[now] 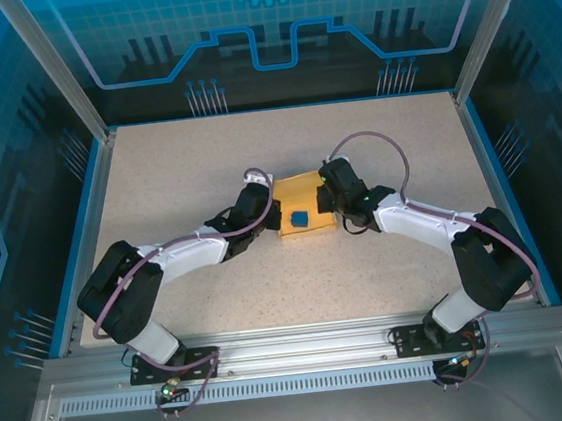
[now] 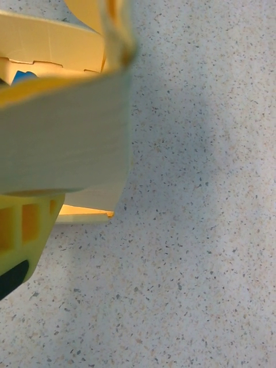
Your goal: Fold the paper box
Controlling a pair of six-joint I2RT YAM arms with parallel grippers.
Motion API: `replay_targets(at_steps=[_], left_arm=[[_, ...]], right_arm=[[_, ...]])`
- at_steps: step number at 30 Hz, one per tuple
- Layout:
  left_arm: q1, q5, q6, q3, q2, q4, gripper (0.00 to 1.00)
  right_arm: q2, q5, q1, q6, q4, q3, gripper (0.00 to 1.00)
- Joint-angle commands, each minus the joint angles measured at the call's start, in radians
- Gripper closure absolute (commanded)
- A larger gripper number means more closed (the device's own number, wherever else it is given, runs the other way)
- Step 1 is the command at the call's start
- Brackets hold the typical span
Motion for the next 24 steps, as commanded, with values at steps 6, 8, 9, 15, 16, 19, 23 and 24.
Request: replay_targets(at_steps=[6, 8, 9, 15, 16, 19, 23, 24], left_arm=[[-0.035, -0.02, -0.044, -0.039, 0.013, 0.093, 0.89], [-0.047, -0.042, -0.069, -0.042, 0.013, 0.094, 0.89], [-0.053, -0.051, -0.082, -0.043, 0.013, 0.093, 0.89], [-0.074, -0.098, -0.098, -0.079, 0.009, 0.127, 0.89], [-0.078, -0.104, -0.097, -0.09, 0.008, 0.14, 0.89], [-0.091, -0.119, -0.091, -0.127, 0.003, 0.172, 0.89], [-0.114, -0.141, -0.085, -0.187, 0.001, 0.235, 0.87], [-0.115, -0.144, -0.086, -0.201, 0.0, 0.249, 0.87]], right_arm=[[-0.033, 0.02, 0.037, -0.009, 0.199, -0.144, 0.93], [-0.043, 0.024, 0.041, -0.015, 0.224, -0.168, 0.93], [-0.045, 0.026, 0.042, -0.015, 0.234, -0.177, 0.93], [-0.063, 0.037, 0.049, -0.017, 0.272, -0.227, 0.93], [-0.065, 0.04, 0.052, -0.017, 0.284, -0.24, 0.93], [-0.076, 0.051, 0.059, -0.025, 0.318, -0.278, 0.93], [-0.093, 0.077, 0.078, -0.047, 0.372, -0.328, 0.93], [-0.094, 0.085, 0.085, -0.053, 0.38, -0.341, 0.92]])
